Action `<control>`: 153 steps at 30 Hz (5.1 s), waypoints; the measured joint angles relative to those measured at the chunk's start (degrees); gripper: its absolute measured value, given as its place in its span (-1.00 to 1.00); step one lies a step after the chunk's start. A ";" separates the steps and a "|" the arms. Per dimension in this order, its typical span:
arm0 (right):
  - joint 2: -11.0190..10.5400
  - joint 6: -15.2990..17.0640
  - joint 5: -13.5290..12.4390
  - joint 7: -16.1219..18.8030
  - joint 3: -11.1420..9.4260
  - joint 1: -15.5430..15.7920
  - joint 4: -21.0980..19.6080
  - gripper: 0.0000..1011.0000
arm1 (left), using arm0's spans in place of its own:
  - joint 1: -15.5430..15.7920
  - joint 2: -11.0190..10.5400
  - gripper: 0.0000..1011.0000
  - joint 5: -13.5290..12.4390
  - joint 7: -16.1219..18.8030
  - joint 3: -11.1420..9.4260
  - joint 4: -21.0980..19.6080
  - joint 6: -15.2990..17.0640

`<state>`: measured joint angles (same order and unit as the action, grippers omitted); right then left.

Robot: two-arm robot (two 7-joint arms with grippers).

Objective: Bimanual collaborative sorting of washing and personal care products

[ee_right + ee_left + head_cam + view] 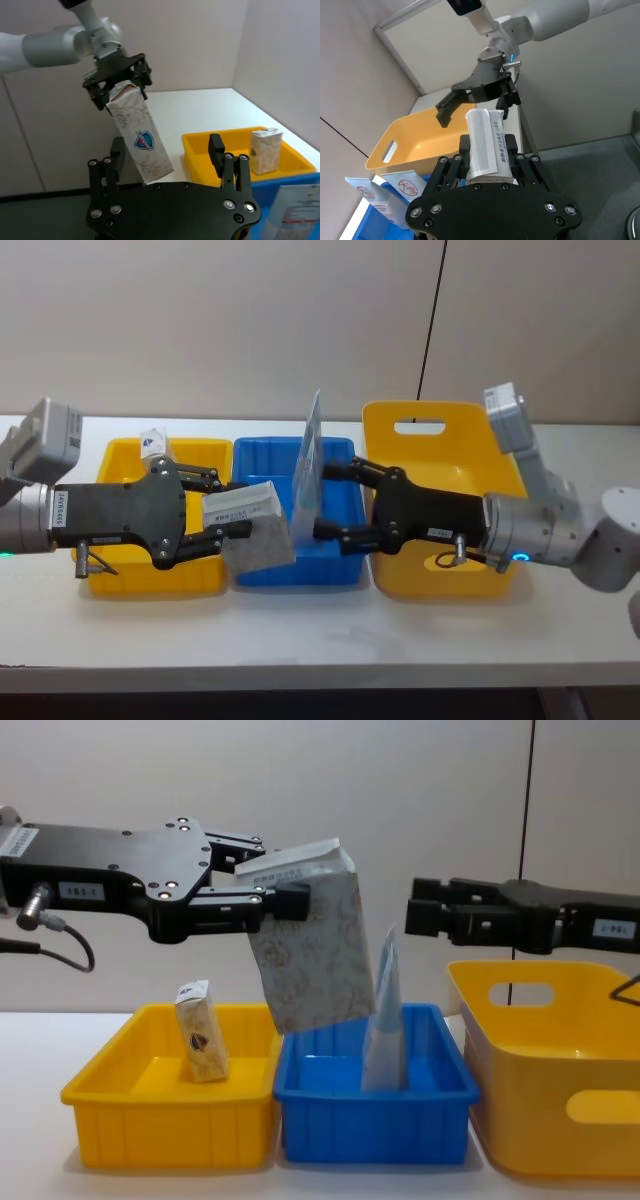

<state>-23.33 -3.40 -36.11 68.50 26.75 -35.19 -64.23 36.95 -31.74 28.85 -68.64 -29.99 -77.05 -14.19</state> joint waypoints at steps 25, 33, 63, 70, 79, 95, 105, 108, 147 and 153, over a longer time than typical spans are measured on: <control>8.69 -13.39 4.41 21.13 9.78 -17.15 24.80 0.98 | 0.00 0.00 -0.27 0.00 0.00 0.00 0.00 0.00; 10.37 -17.08 5.38 21.61 10.92 -19.36 28.09 0.98 | 0.00 0.00 -0.27 -0.01 0.00 0.00 0.00 0.00; 9.86 -17.58 4.45 17.28 11.49 -18.52 24.14 0.21 | 0.00 0.00 -0.27 0.00 0.00 0.00 0.00 0.00; 9.34 -16.43 4.27 16.78 11.96 -17.91 22.56 -0.17 | 0.00 0.00 -0.27 0.01 -0.02 -0.01 0.00 0.00; 8.63 -15.24 4.00 15.88 12.51 -17.14 20.58 -0.43 | 0.00 0.01 -0.18 0.01 -0.07 0.00 0.00 0.00; 7.53 -14.24 3.22 14.72 12.87 -16.11 17.98 -0.43 | 0.01 0.00 0.77 0.00 0.01 -0.01 0.01 0.00; 5.78 -13.71 2.53 12.98 12.36 -15.14 15.53 -0.43 | 0.01 0.00 0.98 -0.01 0.00 -0.01 0.01 0.00; 4.87 -13.53 2.22 12.31 11.96 -14.65 14.53 -0.44 | 0.00 0.00 0.98 0.00 0.00 0.00 0.01 0.00; -10.46 -9.90 0.96 -10.37 3.70 -0.33 -6.71 -0.44 | 0.00 0.00 0.98 0.00 0.00 0.00 0.01 0.00; -11.34 -9.14 1.93 -16.06 2.31 2.30 -9.23 -0.44 | 0.00 0.00 0.98 0.00 0.00 0.00 0.01 0.00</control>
<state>-34.67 -12.54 -34.18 52.44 29.05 -32.89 -73.46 36.95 -31.74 28.85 -68.65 -29.99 -77.04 -14.19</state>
